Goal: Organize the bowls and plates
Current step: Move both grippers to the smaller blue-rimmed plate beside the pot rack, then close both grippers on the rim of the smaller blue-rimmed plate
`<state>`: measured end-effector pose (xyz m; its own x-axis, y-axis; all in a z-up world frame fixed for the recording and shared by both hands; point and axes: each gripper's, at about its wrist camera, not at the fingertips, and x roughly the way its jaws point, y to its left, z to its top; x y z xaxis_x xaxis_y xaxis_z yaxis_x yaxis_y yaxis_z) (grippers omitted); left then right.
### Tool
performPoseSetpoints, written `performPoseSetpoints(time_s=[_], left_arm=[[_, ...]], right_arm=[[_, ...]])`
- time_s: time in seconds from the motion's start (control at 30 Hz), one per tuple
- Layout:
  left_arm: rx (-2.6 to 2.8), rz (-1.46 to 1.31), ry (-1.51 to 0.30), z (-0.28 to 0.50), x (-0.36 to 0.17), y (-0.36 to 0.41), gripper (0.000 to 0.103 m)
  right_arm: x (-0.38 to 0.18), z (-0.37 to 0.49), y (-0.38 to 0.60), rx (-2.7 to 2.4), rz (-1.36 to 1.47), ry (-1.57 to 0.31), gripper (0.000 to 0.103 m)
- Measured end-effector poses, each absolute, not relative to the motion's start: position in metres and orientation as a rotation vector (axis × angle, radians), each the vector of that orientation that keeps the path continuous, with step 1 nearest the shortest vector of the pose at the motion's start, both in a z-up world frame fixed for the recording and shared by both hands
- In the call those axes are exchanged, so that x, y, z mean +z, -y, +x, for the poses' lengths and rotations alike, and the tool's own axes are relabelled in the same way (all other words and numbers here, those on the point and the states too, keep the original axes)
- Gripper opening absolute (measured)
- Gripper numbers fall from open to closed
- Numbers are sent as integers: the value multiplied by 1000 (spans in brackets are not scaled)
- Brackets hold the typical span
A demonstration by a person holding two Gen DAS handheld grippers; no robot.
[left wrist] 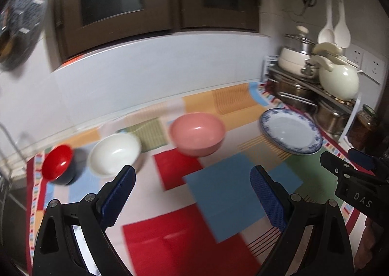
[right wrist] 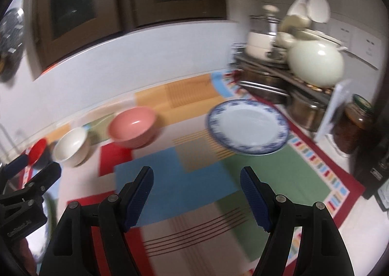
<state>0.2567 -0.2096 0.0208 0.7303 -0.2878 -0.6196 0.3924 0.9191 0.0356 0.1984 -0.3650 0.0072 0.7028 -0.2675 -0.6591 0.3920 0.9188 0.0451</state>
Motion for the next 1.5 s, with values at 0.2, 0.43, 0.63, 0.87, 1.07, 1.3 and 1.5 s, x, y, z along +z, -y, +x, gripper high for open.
performPoseSetpoints(time_s=[0.2,0.43,0.63,0.87,1.07,1.3,1.5], left_arm=[[-449,213,-624,276,26,266,96],[-529,249,-629,312,19,333,96],[-573,265,-638,348,1,381,96],[-604,301,-659,385,-37,423,95],[-625,341,-682,411,-67,452,91],[-657,357,-714,434,-89,474,85],[-706,359,-777,441,-106,492,77]], right_arm=[[12,197,415,-480,226,-659,74],[5,210,473,-586,280,-627,74],[-14,235,513,-650,322,-623,74],[-49,265,553,-710,352,-651,74],[-81,292,583,-750,347,-709,74],[-103,312,600,-773,330,-760,73],[-114,320,606,-758,341,-785,66]])
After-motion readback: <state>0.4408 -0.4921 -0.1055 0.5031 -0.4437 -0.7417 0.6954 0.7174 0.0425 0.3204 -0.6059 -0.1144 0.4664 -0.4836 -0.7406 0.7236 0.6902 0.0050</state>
